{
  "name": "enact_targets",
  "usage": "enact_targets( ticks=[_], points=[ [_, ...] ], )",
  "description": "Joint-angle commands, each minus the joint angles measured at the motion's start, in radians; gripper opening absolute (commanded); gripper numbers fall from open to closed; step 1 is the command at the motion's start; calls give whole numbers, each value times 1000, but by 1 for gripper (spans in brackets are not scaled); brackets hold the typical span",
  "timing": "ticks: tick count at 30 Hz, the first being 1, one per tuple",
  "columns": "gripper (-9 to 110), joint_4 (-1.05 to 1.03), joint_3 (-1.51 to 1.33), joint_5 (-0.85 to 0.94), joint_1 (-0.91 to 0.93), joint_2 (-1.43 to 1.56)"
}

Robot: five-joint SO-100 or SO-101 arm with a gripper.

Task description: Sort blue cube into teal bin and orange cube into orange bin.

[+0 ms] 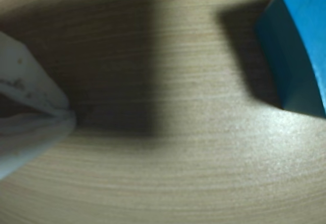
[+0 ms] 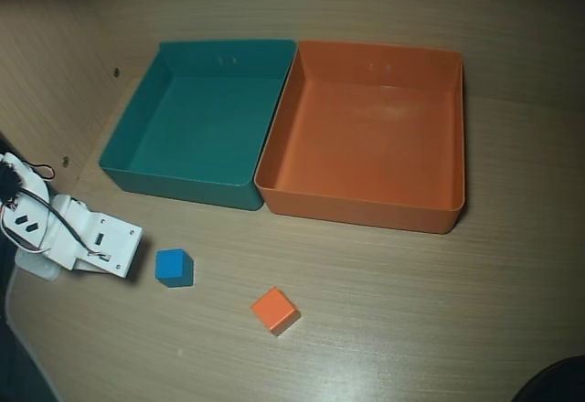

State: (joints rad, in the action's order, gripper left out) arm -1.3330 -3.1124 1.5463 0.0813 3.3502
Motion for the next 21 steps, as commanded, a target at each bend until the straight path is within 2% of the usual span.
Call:
enact_targets(
  ticks=[1,13,21],
  points=[
    [-4,-20,-60,3,-3,5],
    [-3,-17,32,29,-5,-38],
    [19,-17,453,218,12,-472]
  ],
)
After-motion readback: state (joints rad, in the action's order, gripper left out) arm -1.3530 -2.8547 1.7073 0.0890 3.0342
